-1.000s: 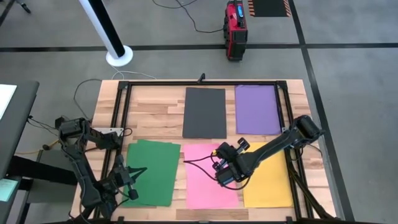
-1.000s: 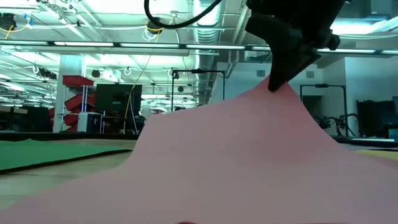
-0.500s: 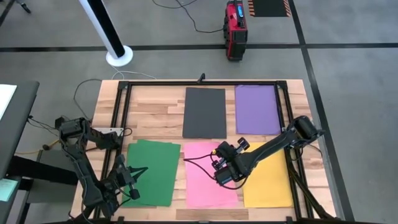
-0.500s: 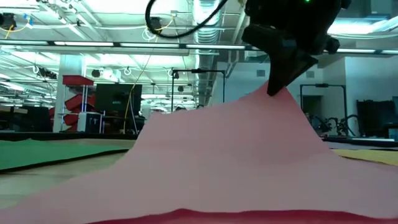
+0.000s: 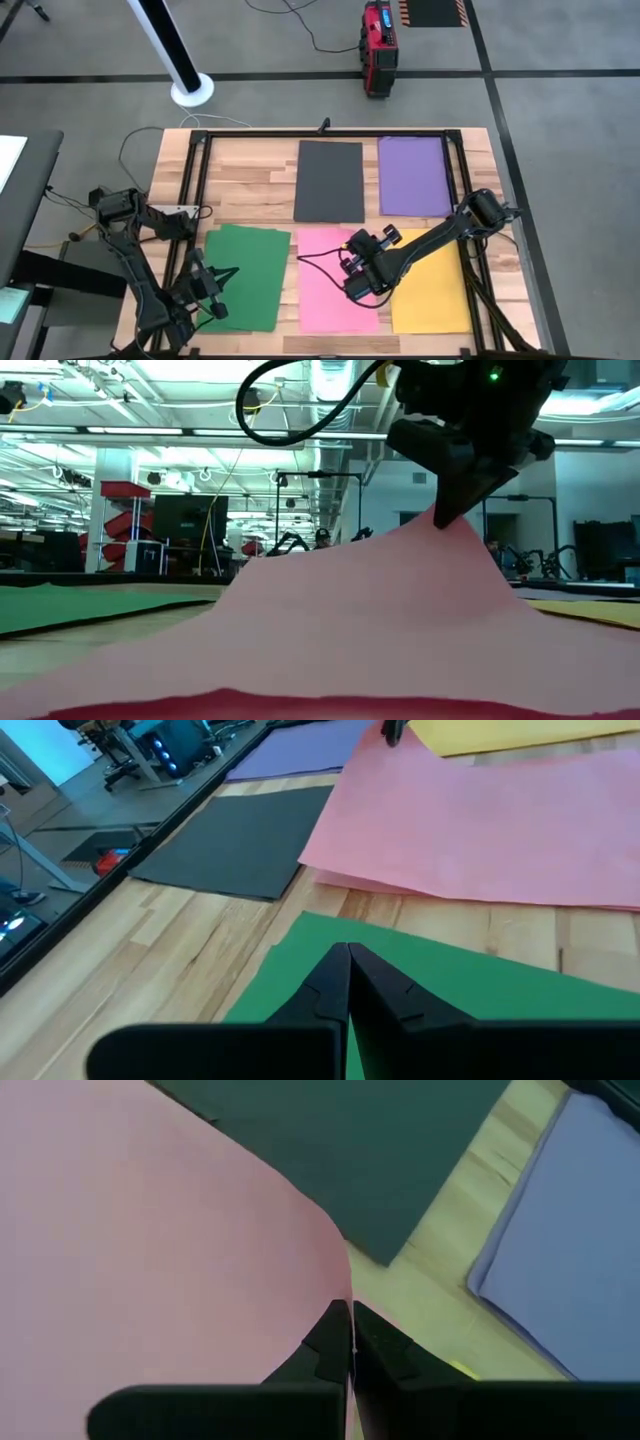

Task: Organize paper
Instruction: Stack the top pink paper on the other pink paper

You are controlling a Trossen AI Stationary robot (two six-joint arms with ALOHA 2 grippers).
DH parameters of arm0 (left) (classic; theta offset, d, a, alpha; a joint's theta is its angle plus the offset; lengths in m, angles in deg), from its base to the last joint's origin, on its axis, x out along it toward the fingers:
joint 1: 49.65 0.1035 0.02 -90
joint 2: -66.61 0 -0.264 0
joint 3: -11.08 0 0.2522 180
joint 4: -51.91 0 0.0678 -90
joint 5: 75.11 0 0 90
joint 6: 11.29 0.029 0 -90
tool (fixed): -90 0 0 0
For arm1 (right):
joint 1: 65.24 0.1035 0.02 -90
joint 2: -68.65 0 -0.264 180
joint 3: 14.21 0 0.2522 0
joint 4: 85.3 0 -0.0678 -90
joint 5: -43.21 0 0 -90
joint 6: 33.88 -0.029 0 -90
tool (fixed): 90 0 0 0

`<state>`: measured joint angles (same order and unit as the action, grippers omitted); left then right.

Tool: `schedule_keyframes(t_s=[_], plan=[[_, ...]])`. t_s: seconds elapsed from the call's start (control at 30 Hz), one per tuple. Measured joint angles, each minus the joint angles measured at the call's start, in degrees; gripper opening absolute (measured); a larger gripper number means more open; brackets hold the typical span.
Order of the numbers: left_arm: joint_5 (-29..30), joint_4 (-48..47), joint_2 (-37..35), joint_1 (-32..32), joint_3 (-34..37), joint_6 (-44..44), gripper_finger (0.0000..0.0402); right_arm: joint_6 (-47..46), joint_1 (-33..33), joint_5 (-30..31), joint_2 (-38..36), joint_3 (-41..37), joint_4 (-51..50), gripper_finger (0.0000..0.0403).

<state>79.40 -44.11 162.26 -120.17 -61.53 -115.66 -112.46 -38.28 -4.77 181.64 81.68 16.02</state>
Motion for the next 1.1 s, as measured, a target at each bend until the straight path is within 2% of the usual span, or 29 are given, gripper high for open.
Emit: schedule_keyframes(t_s=[0.7, 1.1], plan=[[-0.26, 1.40, 0.00, 0.74, 0.00, 2.10, 0.0000, -1.91, 1.60, -0.92, -0.02, 0.00, -0.97, 0.0000], [-0.28, 1.40, 0.00, 0.72, 0.00, 2.19, 0.0000, 3.43, 1.53, -1.75, -0.02, 0.00, -1.26, 0.0000]])
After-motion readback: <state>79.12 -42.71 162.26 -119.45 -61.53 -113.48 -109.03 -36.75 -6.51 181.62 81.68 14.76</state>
